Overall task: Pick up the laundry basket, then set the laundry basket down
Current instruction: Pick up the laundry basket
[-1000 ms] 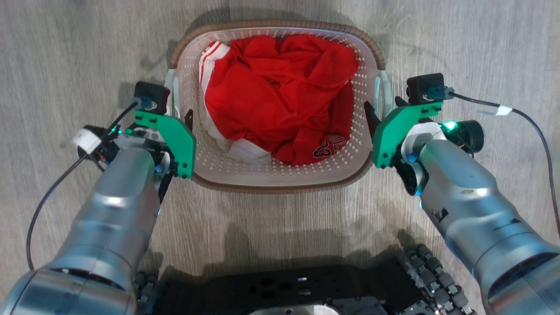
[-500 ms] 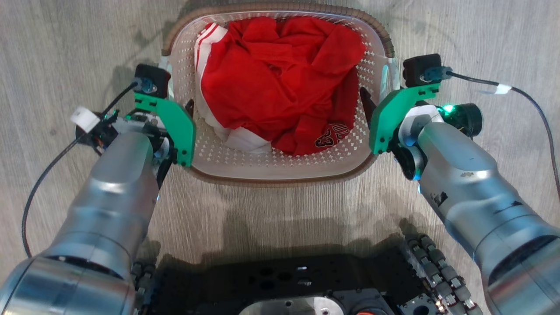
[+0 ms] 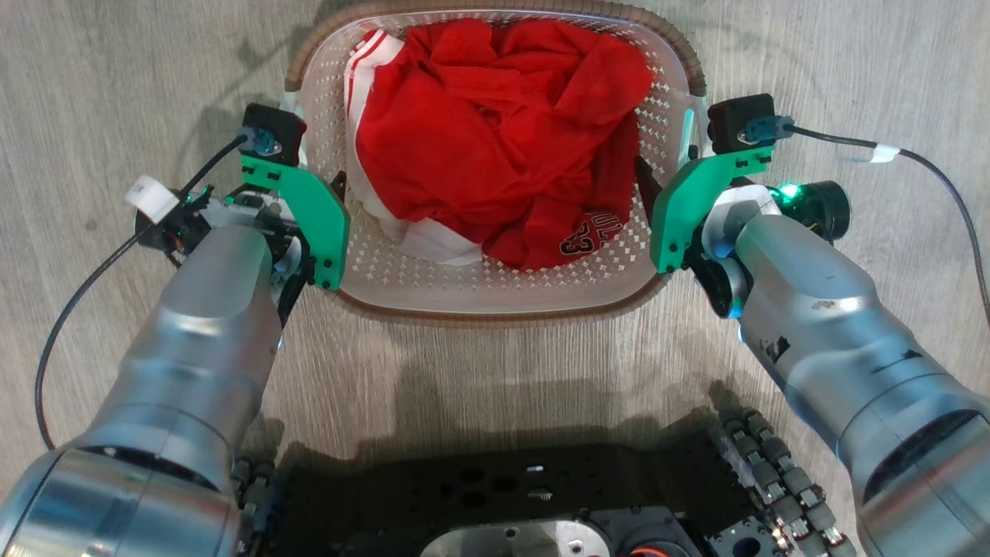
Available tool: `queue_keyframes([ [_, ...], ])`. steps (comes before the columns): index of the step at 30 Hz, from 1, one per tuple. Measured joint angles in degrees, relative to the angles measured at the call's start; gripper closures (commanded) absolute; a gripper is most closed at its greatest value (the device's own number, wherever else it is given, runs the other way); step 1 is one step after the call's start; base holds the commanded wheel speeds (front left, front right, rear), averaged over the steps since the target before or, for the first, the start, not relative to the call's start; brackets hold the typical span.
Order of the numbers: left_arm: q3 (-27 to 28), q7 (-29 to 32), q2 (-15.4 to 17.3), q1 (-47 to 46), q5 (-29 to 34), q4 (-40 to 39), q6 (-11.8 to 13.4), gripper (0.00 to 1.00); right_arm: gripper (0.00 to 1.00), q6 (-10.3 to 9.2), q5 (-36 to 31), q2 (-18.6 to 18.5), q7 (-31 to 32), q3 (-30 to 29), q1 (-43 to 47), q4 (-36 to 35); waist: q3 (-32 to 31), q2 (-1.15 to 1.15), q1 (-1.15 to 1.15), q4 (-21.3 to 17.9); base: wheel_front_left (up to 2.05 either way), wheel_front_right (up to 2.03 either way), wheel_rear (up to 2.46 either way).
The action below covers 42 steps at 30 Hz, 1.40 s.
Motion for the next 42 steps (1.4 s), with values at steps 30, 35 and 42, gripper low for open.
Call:
queue_keyframes([
  [30,-10.58,3.59,-0.24,1.78,-9.65,-1.53,-0.41,1.00,1.00,0.19,7.04,0.30,3.78,6.70,-0.68,3.03,-4.63,0.00,0.00,-0.07,0.00,0.00,0.00],
  [35,-13.79,4.53,-0.13,2.70,-11.57,-1.54,-0.37,1.00,1.00,0.19,8.57,0.26,8.06,7.94,-0.02,3.08,-7.91,0.00,0.00,0.06,0.00,0.00,0.00],
  [42,-18.92,6.81,0.03,4.88,-13.76,-1.97,0.07,1.00,1.00,0.27,10.35,0.13,13.11,10.22,3.03,3.02,-12.89,0.00,0.00,0.26,0.00,0.00,0.00],
])
